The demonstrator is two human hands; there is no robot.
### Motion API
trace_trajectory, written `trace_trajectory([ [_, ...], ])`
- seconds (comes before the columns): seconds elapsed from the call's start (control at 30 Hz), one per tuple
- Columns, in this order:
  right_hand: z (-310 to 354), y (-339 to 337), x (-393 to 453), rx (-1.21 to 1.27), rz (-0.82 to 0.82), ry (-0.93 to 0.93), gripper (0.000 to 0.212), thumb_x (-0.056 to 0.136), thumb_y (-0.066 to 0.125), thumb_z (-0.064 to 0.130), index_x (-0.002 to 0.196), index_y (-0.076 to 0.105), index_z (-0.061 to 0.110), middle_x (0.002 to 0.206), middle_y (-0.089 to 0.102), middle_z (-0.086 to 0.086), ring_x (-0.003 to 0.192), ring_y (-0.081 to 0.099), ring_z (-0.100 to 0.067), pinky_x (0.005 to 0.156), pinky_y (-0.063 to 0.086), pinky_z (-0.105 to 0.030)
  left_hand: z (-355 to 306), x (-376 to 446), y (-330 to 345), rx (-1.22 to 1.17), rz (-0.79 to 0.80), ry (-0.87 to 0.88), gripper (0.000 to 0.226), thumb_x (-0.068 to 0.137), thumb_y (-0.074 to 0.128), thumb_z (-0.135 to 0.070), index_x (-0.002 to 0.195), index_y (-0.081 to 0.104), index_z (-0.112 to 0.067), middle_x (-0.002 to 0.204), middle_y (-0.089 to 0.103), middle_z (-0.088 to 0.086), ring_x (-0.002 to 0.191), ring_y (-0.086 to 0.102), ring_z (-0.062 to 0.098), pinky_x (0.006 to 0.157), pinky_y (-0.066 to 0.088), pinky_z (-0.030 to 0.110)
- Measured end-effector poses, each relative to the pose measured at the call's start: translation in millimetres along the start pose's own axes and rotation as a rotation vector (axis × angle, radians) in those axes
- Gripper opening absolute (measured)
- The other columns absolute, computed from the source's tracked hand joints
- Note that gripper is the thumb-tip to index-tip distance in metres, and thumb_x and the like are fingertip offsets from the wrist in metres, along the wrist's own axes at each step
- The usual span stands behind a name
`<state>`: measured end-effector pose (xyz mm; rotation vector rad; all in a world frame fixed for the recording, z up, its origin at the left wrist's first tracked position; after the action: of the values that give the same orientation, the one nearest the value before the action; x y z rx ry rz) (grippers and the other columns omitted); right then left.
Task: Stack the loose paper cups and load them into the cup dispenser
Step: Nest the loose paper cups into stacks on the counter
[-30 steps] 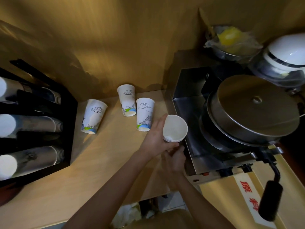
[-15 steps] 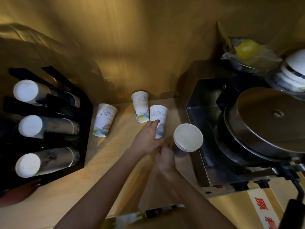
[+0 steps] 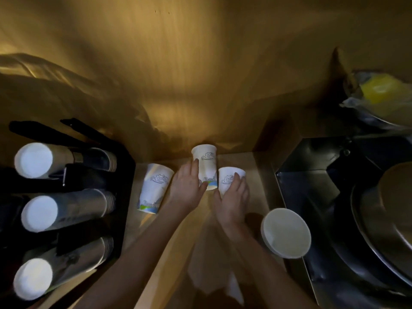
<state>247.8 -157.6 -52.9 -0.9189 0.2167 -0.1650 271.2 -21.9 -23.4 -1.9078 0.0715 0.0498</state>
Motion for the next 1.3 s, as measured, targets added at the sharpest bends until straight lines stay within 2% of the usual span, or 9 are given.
trace_trajectory([
  [0.17,-24.9,18.4,16.1,0.028,-0.040,0.114,0.085,0.081,0.060,0.040,0.144,0.009,0.010,0.153,0.015,-0.020,0.141,0.016,-0.033,0.115,0.020,-0.044,12.3,31.8,41.2,0.009,0.110,-0.039,0.070,0.094,0.036,-0.039,0.144,0.003,-0.002,0.155,0.006,0.022,0.144,0.007,0.033,0.118,0.012,0.041],
  [0.43,-44.9,39.7,18.2,0.137,0.011,0.211,0.089,0.076,0.068,0.033,0.143,0.015,0.006,0.143,0.037,-0.020,0.129,0.038,-0.034,0.105,0.034,-0.043,37.4,42.9,72.6,-0.388,0.184,-0.362,0.087,0.080,0.058,-0.049,0.140,0.017,-0.001,0.143,0.033,0.023,0.132,0.028,0.037,0.109,0.023,0.044],
  [0.6,-46.5,39.2,17.4,0.197,0.001,0.259,0.093,0.072,0.073,0.031,0.142,0.017,0.008,0.136,0.042,-0.021,0.122,0.043,-0.035,0.098,0.040,-0.043,48.3,31.1,84.1,-0.533,0.264,-0.464,0.060,0.081,0.057,-0.050,0.116,0.052,-0.002,0.120,0.060,0.020,0.111,0.054,0.036,0.089,0.041,0.037],
  [0.77,-47.3,36.1,17.9,0.329,-0.011,0.324,0.093,0.064,0.079,0.024,0.137,0.025,0.011,0.132,0.045,-0.019,0.121,0.041,-0.036,0.098,0.039,-0.044,50.2,12.9,77.4,-0.617,0.306,-0.454,0.041,0.081,0.061,-0.044,0.095,0.059,-0.006,0.091,0.060,0.012,0.082,0.056,0.026,0.059,0.035,0.029],
  [0.9,-43.4,38.4,10.8,0.495,0.026,0.330,0.093,0.057,0.083,0.021,0.135,0.033,0.015,0.129,0.050,-0.015,0.119,0.041,-0.035,0.094,0.040,-0.039,57.5,-7.7,67.1,-0.684,0.269,-0.465,0.027,0.078,0.067,-0.039,0.074,0.055,-0.015,0.084,0.061,0.010,0.071,0.055,0.020,0.058,0.037,0.028],
  [1.0,-36.6,43.7,-0.4,0.658,0.107,0.301,0.094,0.048,0.082,0.030,0.129,0.036,0.030,0.120,0.059,-0.006,0.109,0.056,-0.026,0.090,0.051,-0.046,63.7,-25.5,50.5,-0.748,0.192,-0.466,0.031,0.077,0.069,-0.036,0.092,0.063,-0.010,0.088,0.064,0.005,0.068,0.057,0.010,0.054,0.039,0.019],
  [1.1,-28.0,46.8,-12.4,0.791,0.232,0.261,0.088,0.051,0.082,0.016,0.126,0.037,0.029,0.112,0.063,0.001,0.098,0.063,-0.017,0.086,0.054,-0.051,75.8,-44.0,31.3,-0.802,0.079,-0.469,0.044,0.070,0.076,-0.033,0.104,0.060,-0.009,0.101,0.069,0.004,0.086,0.064,0.016,0.068,0.049,0.022],
  [1.17,-22.5,41.2,-21.2,0.765,0.276,0.203,0.084,0.051,0.079,0.008,0.123,0.039,0.027,0.108,0.062,0.004,0.098,0.063,-0.018,0.084,0.056,-0.045,81.0,-57.0,17.7,-0.829,0.025,-0.475,0.054,0.063,0.081,-0.031,0.107,0.058,-0.010,0.104,0.070,0.006,0.092,0.066,0.018,0.081,0.054,0.033],
  [1.3,-13.5,27.6,-40.4,0.663,0.305,0.080,0.080,0.055,0.078,-0.002,0.121,0.039,0.019,0.105,0.054,0.007,0.099,0.054,-0.015,0.063,0.044,-0.005,80.2,-79.7,-8.8,-0.833,-0.081,-0.444,0.065,0.058,0.085,-0.021,0.112,0.051,-0.011,0.104,0.066,0.008,0.091,0.064,0.020,0.080,0.052,0.031],
])
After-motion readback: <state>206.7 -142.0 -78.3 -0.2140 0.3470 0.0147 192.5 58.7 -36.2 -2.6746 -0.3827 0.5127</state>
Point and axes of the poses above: each hand's wrist, its own x-axis towards the middle knuckle, its own y-axis out of the palm, z = x × y, the point moved 9 cm from there along x, towards the middle knuckle
